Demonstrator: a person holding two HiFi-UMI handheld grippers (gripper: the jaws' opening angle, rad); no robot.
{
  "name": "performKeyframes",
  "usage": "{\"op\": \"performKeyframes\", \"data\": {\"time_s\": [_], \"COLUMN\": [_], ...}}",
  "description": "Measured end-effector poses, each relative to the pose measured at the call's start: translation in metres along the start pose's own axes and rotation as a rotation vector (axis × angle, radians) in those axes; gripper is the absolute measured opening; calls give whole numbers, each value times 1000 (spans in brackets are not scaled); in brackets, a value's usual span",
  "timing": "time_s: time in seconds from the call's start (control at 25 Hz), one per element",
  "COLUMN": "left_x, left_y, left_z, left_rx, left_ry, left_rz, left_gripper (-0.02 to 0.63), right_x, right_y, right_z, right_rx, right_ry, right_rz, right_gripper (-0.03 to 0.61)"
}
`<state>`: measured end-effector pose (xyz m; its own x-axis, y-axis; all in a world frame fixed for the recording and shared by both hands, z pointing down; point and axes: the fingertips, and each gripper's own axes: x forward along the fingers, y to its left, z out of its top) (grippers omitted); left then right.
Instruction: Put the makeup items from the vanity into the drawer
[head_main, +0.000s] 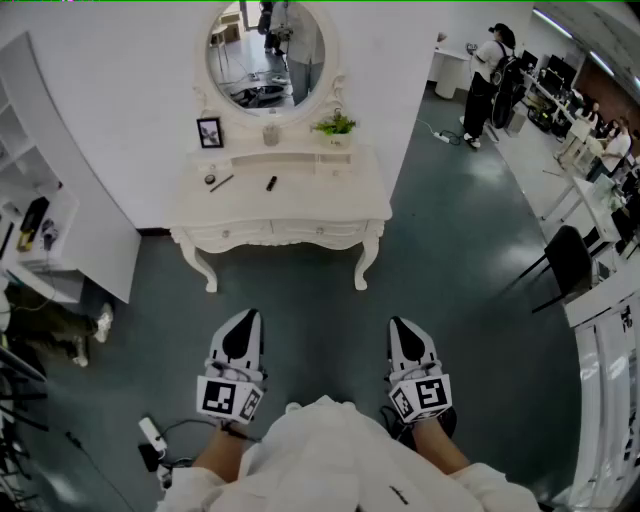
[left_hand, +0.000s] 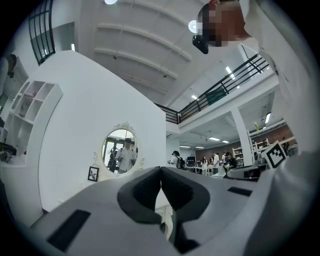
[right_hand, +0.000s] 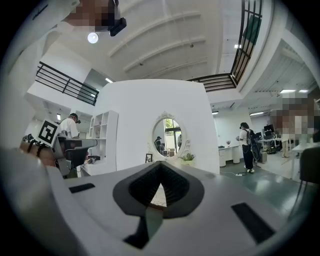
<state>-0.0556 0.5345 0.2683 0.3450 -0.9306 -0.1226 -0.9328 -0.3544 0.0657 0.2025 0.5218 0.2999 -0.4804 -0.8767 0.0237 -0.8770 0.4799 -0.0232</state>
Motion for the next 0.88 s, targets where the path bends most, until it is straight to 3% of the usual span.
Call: {"op": "performKeyframes", "data": {"time_s": [0.44, 0.64, 0.8, 0.88], "left_x": [-10, -15, -21, -25], "left_y": [24, 27, 34, 43], "left_z": [7, 5, 0, -1], "left_rx": [1, 19, -11, -18], "left_ry": [-34, -31, -9, -15], "left_rz": [29, -18, -81, -86], "left_gripper": [29, 46, 295, 328], "right_x": [14, 21, 33, 39], "right_y": [12, 25, 44, 54], "right_z": [4, -2, -5, -6], "right_rx": [26, 39, 38, 32], "right_ry": [-25, -9, 5, 9], "right_rz": [12, 23, 28, 33], "right_gripper": [15, 15, 15, 15]}}
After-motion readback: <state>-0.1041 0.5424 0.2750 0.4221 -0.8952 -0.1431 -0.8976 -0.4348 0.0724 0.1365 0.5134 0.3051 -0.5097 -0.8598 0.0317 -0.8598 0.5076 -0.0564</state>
